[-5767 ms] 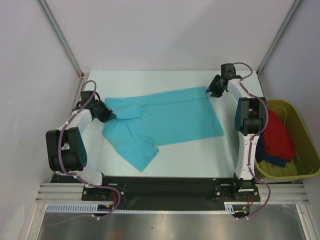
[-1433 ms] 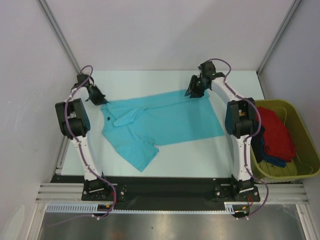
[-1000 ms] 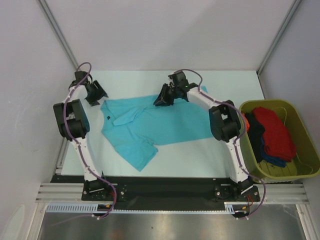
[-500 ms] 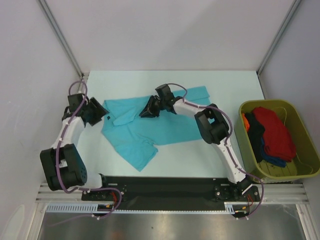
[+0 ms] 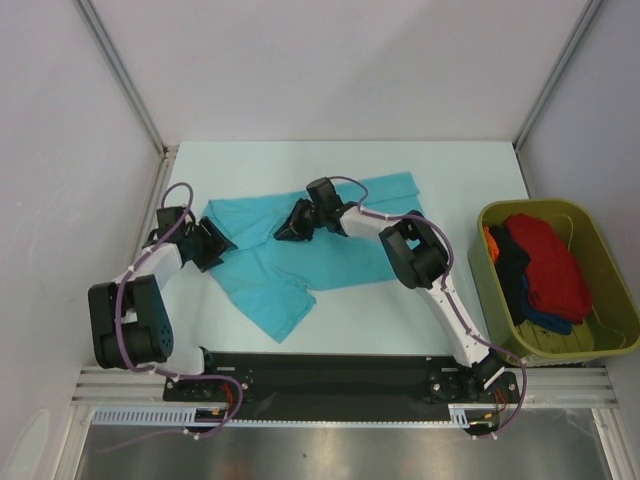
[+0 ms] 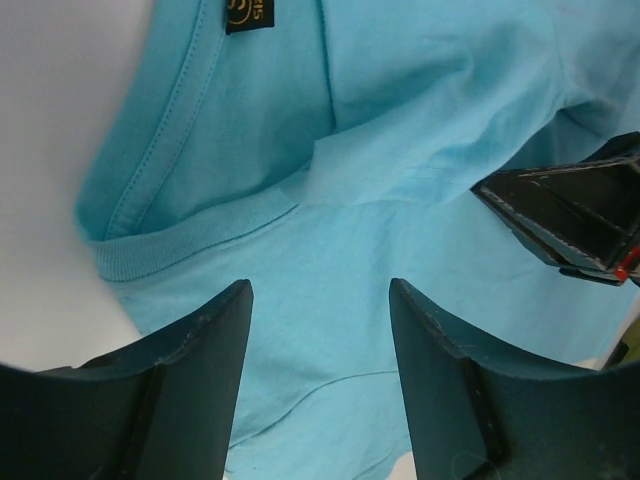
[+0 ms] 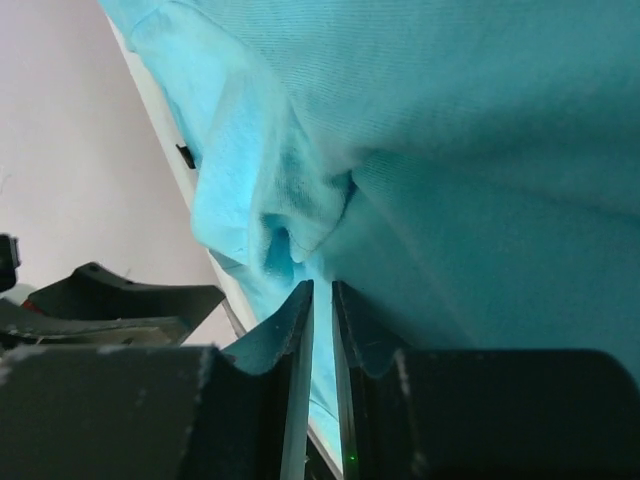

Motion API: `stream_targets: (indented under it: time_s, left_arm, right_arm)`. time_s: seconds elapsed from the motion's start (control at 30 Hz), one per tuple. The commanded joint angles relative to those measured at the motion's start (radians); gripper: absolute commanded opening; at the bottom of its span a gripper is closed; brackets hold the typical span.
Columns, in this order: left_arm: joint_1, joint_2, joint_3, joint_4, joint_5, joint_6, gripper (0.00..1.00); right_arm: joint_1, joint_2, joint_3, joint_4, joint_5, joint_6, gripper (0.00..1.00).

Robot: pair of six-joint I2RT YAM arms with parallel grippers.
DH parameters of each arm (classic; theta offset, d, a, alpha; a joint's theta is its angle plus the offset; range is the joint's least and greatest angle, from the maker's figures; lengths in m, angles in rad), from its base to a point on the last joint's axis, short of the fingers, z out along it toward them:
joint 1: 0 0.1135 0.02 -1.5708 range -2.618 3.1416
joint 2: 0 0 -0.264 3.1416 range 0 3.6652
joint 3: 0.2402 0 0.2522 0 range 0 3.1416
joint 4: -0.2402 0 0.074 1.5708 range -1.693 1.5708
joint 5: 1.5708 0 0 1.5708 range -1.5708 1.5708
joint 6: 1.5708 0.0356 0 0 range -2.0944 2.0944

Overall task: Fold and stack the t-shirts
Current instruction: Fold the tshirt

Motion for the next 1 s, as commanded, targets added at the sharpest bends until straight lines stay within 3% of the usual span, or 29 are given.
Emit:
stream_targets:
  time_s: [0.0, 0.33, 0.67, 0.97]
  left_arm:
    - [0.000, 0.033, 0.031, 0.048, 0.000, 0.019, 0.63]
    - [0.000, 0.131, 0.091, 0.051, -0.009, 0.032, 0.63]
    - [0.002, 0.208, 0.132, 0.065, 0.008, 0.030, 0.63]
    - [0.002, 0.251, 0.148, 0.087, 0.017, 0.026, 0.56]
  right_arm:
    - [0.008, 0.028, 0.040, 0.022, 0.038, 0.016, 0.18]
    - [0.014, 0.070, 0.095, 0.059, 0.053, 0.068, 0.22]
    - [0.036, 0.078, 0.132, -0.015, 0.130, 0.102, 0.25]
    - [0.037, 0.062, 0.133, -0.024, 0.130, 0.074, 0.12]
